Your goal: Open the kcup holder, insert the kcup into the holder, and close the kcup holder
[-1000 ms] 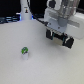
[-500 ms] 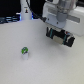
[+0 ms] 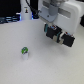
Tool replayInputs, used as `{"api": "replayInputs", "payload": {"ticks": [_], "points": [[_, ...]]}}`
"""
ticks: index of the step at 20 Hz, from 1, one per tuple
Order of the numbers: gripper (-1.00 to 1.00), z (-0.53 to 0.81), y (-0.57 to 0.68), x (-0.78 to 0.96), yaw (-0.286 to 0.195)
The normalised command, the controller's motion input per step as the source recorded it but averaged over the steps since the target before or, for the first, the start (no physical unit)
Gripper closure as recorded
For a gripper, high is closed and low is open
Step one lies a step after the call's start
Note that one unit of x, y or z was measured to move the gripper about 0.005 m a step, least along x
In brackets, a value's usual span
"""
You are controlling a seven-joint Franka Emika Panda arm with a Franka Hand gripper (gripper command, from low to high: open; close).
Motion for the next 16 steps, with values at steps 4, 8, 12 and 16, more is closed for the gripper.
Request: {"api": "replayInputs", "payload": {"ticks": [4,8,12,16], "points": [[-1.00,0.00,-0.51,-0.20,-0.243],[-1.00,0.00,-0.53,-0.17,-0.246],[-1.00,-0.02,-0.51,-0.14,-0.263],[-1.00,-0.10,-0.50,-0.13,-0.271]]}}
